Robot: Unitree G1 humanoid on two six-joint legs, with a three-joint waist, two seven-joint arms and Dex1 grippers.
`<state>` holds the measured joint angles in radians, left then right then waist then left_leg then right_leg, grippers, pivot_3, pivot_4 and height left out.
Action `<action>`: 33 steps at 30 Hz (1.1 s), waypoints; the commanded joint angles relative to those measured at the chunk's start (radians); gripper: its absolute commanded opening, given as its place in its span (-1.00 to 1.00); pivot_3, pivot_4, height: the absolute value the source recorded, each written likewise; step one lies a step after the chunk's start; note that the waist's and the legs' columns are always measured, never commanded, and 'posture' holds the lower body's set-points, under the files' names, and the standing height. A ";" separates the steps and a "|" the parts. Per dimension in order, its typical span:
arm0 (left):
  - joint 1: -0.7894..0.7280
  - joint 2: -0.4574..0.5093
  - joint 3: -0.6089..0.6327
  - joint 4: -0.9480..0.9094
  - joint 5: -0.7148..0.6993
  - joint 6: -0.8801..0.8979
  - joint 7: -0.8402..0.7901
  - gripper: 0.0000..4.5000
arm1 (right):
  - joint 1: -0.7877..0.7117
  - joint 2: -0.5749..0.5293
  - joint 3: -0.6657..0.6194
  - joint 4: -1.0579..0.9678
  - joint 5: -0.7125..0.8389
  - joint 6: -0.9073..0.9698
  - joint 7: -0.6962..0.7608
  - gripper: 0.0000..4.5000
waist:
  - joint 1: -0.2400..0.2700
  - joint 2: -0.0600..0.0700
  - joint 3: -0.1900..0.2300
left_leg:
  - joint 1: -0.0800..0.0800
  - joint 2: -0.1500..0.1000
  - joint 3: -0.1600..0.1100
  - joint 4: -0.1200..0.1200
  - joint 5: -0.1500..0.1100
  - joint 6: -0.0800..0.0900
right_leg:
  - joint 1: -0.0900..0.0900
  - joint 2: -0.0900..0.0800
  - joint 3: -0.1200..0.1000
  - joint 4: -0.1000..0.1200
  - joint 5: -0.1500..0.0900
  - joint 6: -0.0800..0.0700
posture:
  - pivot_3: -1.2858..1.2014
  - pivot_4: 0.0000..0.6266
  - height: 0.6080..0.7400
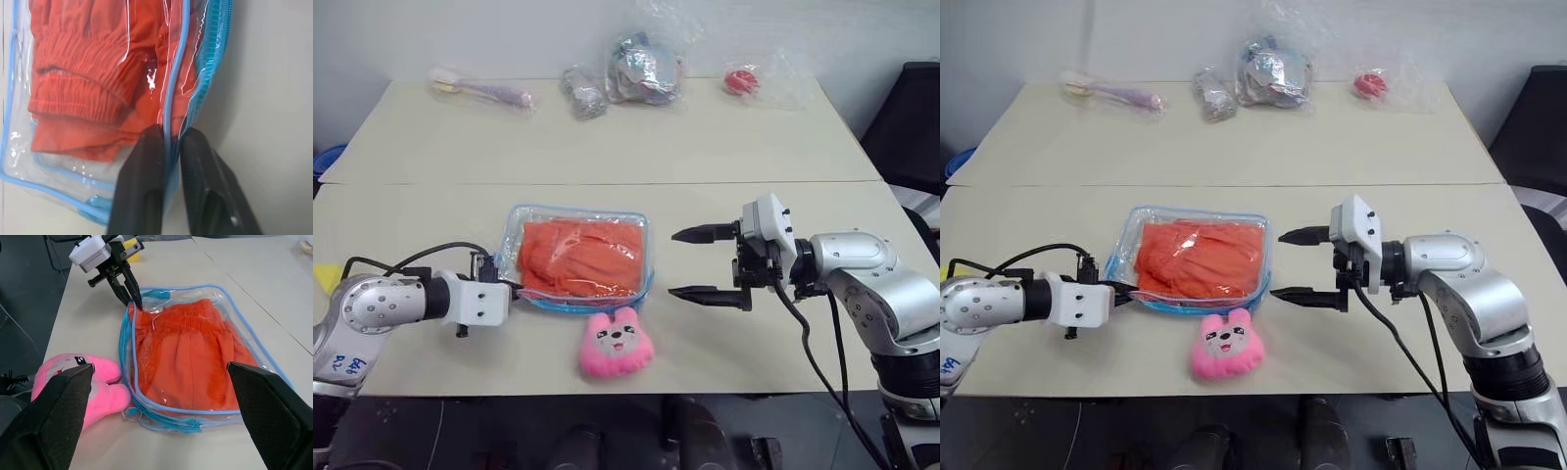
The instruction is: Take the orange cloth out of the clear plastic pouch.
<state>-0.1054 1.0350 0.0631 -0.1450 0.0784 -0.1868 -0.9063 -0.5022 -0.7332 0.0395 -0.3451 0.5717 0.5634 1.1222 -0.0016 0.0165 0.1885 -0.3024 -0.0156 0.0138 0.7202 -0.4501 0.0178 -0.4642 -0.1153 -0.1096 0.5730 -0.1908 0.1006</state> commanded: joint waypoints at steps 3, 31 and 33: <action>0.052 -0.014 0.083 -0.067 -0.053 0.061 0.020 0.15 | -0.011 -0.001 0.006 -0.007 -0.011 -0.032 0.009 1.00 | 0.000 0.000 0.000 | 0.000 0.000 0.000 0.000 0.000 0.000 | 0.000 0.000 0.000 0.000 0.000 0.000 | 0.03 -0.52 1.00; -0.243 -0.075 -0.291 -0.403 -0.632 0.895 -0.101 0.26 | 0.022 -0.090 0.061 -0.027 -0.138 -0.137 0.100 1.00 | -0.001 -0.001 0.001 | 0.002 -0.001 0.001 0.000 0.000 -0.001 | 0.002 0.001 0.002 0.000 0.000 -0.001 | 0.03 -0.52 1.00; -0.250 -0.098 -0.308 -0.382 -0.588 0.872 -0.083 0.26 | 0.022 -0.085 0.070 -0.033 -0.145 -0.141 0.096 1.00 | 0.001 -0.001 0.001 | 0.002 -0.001 0.001 0.000 0.000 -0.001 | 0.002 0.001 0.002 0.000 0.000 -0.001 | 0.03 -0.52 1.00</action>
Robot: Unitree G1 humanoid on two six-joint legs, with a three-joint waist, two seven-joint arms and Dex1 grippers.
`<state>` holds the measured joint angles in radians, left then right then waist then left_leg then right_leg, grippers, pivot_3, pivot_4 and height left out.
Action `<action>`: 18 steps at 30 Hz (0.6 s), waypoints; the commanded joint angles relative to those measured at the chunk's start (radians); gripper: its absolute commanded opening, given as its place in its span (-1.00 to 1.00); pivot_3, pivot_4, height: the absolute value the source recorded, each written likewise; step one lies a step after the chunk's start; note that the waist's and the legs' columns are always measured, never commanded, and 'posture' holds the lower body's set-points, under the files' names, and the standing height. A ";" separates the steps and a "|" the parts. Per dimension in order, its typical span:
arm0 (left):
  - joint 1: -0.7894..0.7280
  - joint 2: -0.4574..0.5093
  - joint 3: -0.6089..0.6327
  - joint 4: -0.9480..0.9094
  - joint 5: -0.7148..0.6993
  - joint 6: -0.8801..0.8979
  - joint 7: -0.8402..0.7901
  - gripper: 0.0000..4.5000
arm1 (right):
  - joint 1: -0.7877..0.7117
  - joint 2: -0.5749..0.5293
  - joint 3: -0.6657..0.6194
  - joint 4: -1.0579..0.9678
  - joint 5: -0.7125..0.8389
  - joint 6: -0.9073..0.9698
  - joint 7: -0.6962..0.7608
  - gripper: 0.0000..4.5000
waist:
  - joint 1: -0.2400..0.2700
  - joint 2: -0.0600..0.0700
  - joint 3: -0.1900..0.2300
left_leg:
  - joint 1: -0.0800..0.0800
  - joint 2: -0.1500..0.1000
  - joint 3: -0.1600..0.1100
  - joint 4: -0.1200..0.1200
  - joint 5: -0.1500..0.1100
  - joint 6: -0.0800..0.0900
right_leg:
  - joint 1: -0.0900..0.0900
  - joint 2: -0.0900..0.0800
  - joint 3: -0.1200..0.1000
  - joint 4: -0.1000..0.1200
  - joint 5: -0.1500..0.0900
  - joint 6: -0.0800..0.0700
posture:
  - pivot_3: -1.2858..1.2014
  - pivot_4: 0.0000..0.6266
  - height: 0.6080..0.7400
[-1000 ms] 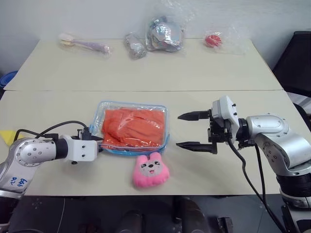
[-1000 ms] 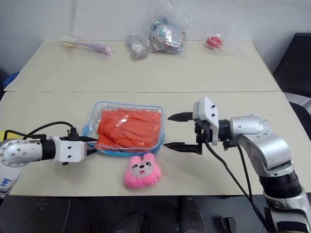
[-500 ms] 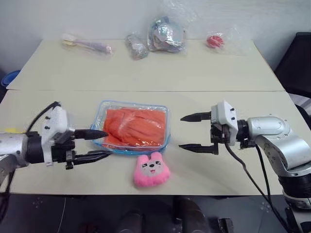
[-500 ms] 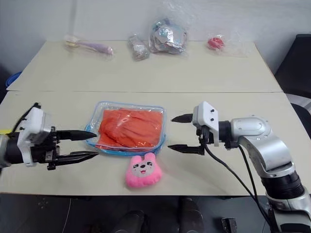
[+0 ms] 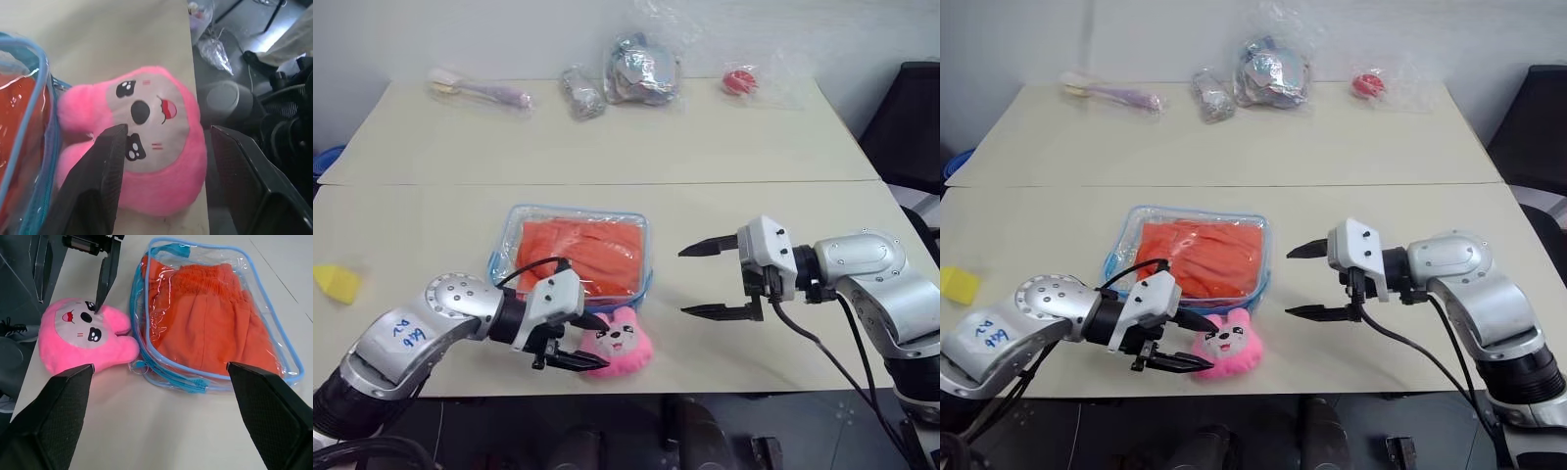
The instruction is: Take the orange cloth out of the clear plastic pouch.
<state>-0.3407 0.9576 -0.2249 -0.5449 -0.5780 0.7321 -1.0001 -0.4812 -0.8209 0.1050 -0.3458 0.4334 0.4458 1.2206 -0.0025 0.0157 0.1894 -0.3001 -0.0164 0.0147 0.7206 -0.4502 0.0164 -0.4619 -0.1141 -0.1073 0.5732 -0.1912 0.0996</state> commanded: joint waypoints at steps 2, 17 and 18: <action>-0.012 -0.035 -0.044 0.032 0.123 -0.082 0.018 0.26 | 0.003 0.007 0.010 -0.041 -0.006 -0.022 -0.008 1.00 | 0.003 0.000 0.000 | -0.001 0.000 0.000 0.001 0.000 0.000 | 0.000 0.000 0.000 0.000 0.000 0.000 | 0.03 -0.52 1.00; 0.053 -0.122 -0.097 0.022 0.254 -0.138 0.045 0.18 | -0.044 0.058 0.094 0.021 -0.099 -0.126 -0.001 1.00 | 0.004 0.000 0.000 | -0.001 0.000 -0.002 0.001 0.000 0.000 | 0.001 -0.001 0.000 0.000 0.000 0.000 | 0.03 -0.52 1.00; 0.058 -0.119 -0.096 0.020 0.254 -0.140 0.040 0.08 | -0.054 0.069 0.105 0.036 -0.117 -0.141 -0.008 1.00 | 0.004 0.000 0.000 | -0.001 0.000 -0.002 0.001 0.000 0.000 | 0.001 -0.001 0.000 0.000 0.000 0.000 | 0.03 -0.52 1.00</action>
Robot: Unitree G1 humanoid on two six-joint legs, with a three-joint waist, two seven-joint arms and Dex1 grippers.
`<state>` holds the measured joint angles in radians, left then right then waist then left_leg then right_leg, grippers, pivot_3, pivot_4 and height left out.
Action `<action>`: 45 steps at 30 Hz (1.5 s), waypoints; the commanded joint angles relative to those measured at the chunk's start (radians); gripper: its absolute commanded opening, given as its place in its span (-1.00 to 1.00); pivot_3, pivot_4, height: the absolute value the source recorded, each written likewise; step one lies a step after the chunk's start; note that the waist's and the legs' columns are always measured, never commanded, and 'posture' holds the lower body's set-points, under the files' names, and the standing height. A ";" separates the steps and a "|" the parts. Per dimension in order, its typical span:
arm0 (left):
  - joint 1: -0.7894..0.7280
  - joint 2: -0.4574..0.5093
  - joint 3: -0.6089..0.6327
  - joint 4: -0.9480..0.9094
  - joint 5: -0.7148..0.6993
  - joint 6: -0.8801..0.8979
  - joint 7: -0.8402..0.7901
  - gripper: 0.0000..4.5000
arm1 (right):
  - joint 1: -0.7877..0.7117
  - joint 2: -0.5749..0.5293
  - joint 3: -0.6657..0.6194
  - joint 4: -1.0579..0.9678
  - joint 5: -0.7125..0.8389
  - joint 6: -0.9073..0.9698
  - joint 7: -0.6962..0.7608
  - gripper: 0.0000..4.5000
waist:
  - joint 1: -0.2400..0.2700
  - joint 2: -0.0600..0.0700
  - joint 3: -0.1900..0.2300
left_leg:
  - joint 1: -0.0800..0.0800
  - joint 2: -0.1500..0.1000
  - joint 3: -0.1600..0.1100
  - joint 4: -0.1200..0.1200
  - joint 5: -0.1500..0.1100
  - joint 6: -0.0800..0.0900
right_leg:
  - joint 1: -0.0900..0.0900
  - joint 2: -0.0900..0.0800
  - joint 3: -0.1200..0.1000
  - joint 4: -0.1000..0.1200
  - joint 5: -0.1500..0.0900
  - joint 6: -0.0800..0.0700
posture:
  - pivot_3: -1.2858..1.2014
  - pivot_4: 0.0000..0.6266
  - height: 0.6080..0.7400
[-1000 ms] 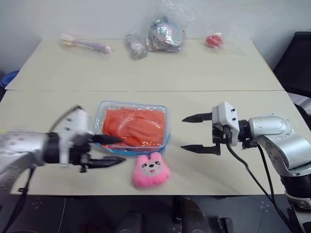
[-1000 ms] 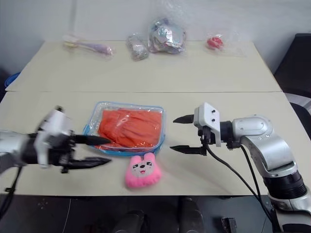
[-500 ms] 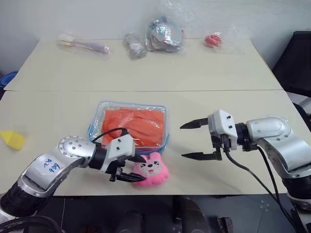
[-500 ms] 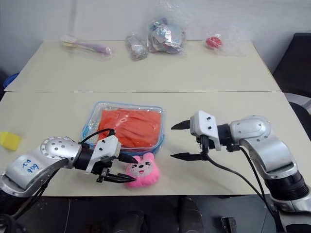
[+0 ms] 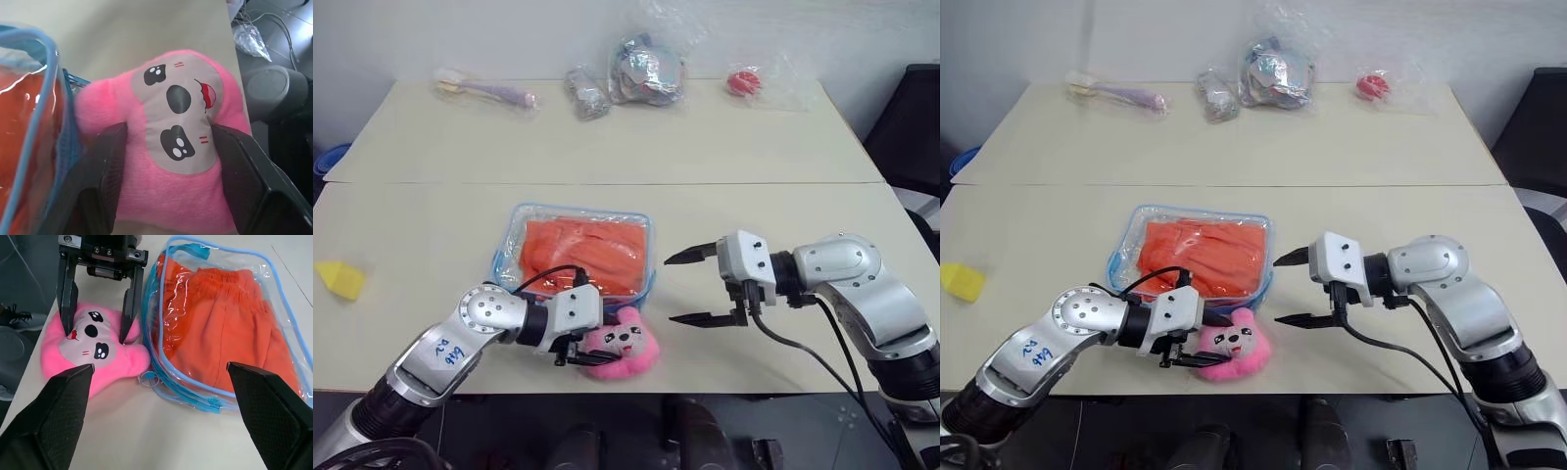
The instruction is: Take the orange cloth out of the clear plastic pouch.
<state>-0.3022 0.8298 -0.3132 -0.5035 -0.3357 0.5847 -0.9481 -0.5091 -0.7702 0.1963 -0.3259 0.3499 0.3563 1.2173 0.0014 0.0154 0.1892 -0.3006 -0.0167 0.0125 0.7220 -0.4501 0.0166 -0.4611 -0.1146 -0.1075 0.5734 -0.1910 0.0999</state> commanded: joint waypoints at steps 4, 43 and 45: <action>0.039 0.014 -0.001 -0.025 0.018 0.001 -0.018 -0.43 | -0.060 0.070 0.058 0.074 -0.105 -0.109 -0.038 1.00 | -0.003 0.000 0.000 | 0.000 0.000 0.000 0.000 0.000 0.000 | 0.000 0.000 0.000 0.000 0.000 0.000 | 0.03 -0.52 1.00; 0.129 0.085 0.164 0.017 0.042 0.009 0.033 -1.00 | -0.120 0.234 0.161 0.442 -0.368 -0.560 -0.103 -0.99 | -0.017 0.000 0.000 | 0.001 0.002 -0.003 -0.001 0.000 0.000 | -0.001 0.001 0.000 0.001 0.000 -0.001 | 0.03 -0.52 1.00; 0.145 0.093 0.187 0.025 0.041 0.003 0.034 -1.00 | -0.124 0.226 0.156 0.451 -0.378 -0.567 -0.108 -0.99 | -0.019 0.000 0.000 | 0.001 0.002 -0.003 -0.001 0.000 0.000 | -0.001 0.001 0.000 0.001 0.000 -0.001 | 0.03 -0.52 1.00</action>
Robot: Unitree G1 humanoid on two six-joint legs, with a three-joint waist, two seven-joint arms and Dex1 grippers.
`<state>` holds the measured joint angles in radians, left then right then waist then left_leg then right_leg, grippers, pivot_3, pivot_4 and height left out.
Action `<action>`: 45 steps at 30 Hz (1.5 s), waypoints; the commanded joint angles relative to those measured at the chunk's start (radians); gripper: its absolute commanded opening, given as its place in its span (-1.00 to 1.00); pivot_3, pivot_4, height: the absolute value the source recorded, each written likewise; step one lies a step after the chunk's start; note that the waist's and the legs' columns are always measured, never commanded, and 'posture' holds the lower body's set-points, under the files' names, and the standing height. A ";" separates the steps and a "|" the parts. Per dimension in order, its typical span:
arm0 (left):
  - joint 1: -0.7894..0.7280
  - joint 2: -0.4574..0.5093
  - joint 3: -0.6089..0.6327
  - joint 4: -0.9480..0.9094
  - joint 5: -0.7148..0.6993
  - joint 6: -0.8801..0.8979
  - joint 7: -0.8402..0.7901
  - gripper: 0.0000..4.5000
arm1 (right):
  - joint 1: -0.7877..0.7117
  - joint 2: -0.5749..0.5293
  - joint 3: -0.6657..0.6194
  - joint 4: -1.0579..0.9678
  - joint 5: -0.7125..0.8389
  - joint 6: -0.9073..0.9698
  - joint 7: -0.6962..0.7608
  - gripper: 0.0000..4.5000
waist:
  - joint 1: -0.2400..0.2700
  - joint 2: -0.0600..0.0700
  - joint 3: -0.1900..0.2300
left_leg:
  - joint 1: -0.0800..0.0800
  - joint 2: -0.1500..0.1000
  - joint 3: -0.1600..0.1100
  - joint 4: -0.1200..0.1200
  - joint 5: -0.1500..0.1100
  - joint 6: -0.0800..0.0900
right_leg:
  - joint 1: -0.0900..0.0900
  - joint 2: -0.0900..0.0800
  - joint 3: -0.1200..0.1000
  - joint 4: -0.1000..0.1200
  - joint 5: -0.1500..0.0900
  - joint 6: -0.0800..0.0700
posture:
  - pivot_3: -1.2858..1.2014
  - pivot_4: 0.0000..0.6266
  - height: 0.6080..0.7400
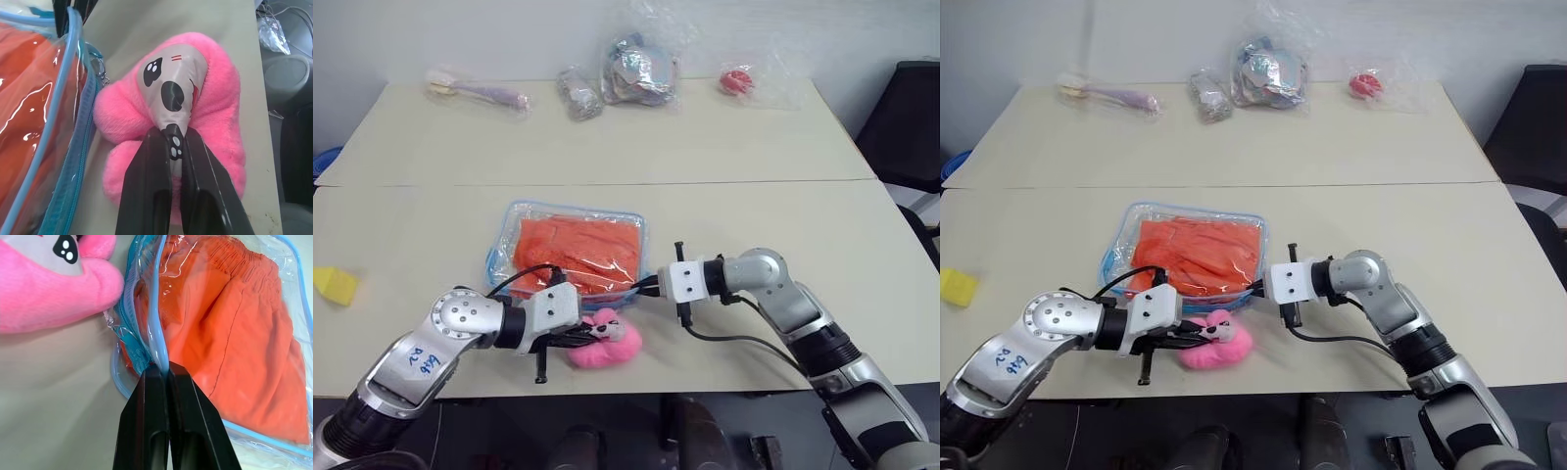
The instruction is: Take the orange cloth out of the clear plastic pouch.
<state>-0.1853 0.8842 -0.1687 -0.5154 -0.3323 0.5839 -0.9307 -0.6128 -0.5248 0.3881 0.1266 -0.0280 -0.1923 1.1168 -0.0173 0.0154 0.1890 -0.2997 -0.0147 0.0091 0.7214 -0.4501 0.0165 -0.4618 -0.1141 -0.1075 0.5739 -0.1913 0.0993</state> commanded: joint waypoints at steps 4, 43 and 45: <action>0.088 0.073 0.117 0.058 0.042 -0.022 0.018 -1.00 | -0.031 -0.050 -0.054 0.024 -0.003 -0.052 -0.005 -0.99 | -0.009 0.000 0.000 | 0.000 0.000 0.000 0.000 0.000 0.000 | 0.000 0.000 0.000 0.000 0.000 0.000 | 0.03 -0.52 1.00; 0.437 0.102 0.638 0.186 0.067 -0.151 0.022 0.54 | 0.035 -0.190 -0.164 -0.056 0.169 -0.008 0.112 0.72 | -0.008 0.002 0.001 | 0.000 0.009 0.001 -0.002 -0.001 -0.003 | -0.002 0.001 -0.004 0.001 -0.003 -0.005 | 0.03 -0.52 1.00; 0.459 0.098 0.695 0.165 0.033 -0.159 -0.012 0.83 | 0.052 -0.192 -0.195 -0.103 0.205 0.053 0.098 1.00 | -0.009 0.002 0.001 | 0.000 0.009 0.001 -0.002 -0.001 -0.003 | -0.002 0.001 -0.003 0.001 -0.003 -0.005 | 0.03 -0.52 1.00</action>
<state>0.2567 0.9902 0.4759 -0.3186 -0.2799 0.4353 -0.9200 -0.5639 -0.7001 0.2456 0.0879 0.1304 -0.1763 1.2293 -0.0260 0.0171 0.1901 -0.2996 -0.0055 0.0099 0.7193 -0.4515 0.0137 -0.4637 -0.1126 -0.1108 0.5750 -0.1939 0.0947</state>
